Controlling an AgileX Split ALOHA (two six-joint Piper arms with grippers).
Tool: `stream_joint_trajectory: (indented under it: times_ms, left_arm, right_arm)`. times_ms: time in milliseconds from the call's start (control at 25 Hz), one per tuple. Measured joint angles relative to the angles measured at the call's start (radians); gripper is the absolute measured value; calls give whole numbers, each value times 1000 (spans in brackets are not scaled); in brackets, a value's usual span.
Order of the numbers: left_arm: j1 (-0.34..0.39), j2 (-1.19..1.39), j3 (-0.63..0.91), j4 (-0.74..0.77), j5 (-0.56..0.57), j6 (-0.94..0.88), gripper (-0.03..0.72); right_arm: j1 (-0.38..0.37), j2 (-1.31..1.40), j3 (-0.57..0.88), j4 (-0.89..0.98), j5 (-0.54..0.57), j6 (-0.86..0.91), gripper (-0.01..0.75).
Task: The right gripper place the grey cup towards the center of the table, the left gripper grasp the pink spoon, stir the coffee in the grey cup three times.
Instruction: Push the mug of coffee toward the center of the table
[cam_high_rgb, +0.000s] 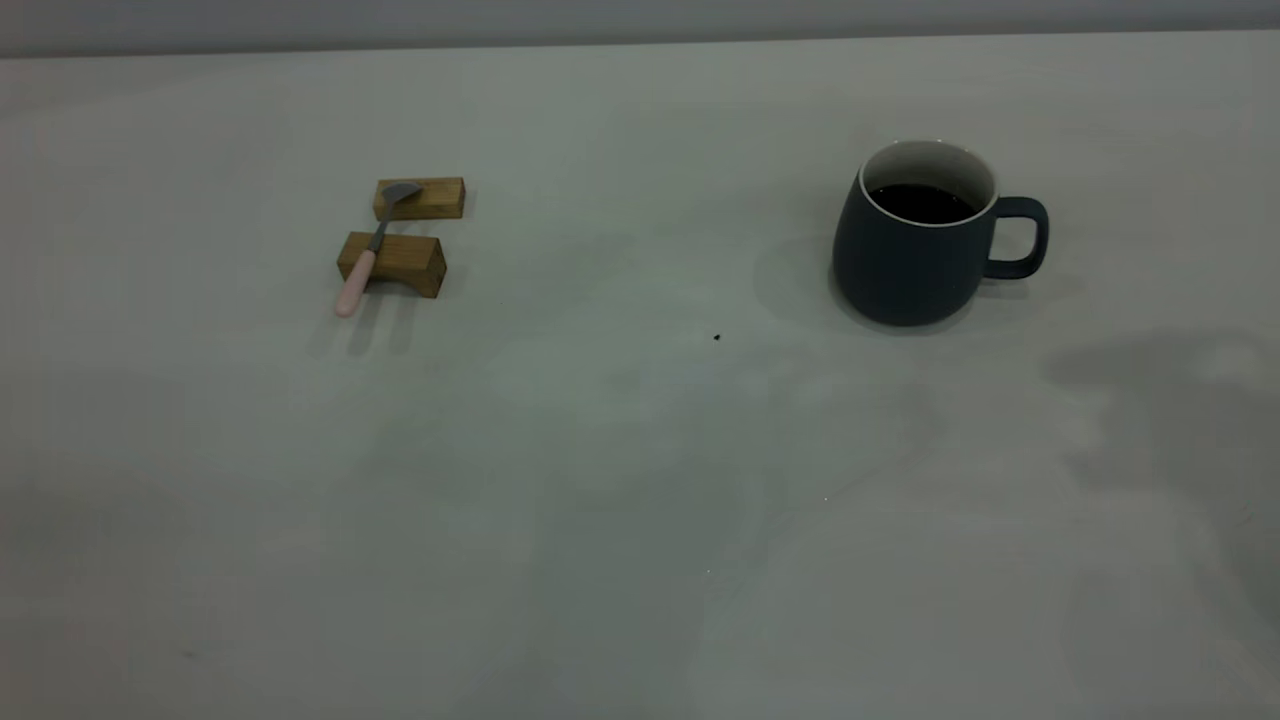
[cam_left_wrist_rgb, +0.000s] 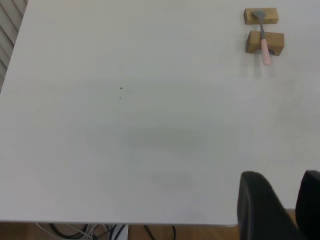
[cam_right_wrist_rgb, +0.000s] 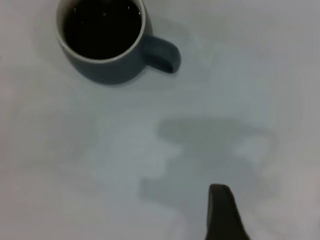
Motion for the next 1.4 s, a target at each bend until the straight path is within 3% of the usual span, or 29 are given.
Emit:
stream_joint_trajectory:
  times_ms: [200, 400, 640, 800, 1040, 1400]
  left_arm:
    - [0, 0, 0, 0, 0, 0, 254]
    - [0, 0, 0, 0, 0, 0, 254]
    - [0, 0, 0, 0, 0, 0, 254]
    - [0, 0, 0, 0, 0, 0, 254]
    - [0, 0, 0, 0, 0, 0, 254]
    - [0, 0, 0, 0, 0, 0, 254]
  right_arm:
    - [0, 261, -150, 1, -79, -146, 491]
    - [0, 464, -310, 0, -57, -322, 491]
    - [0, 645, -498, 24, 102, -625, 491]
    - [0, 705, -592, 136, 202, -834, 491]
    - [0, 759, -634, 370, 262, -1179, 491]
    - [0, 779, -636, 398, 271, -1293, 491]
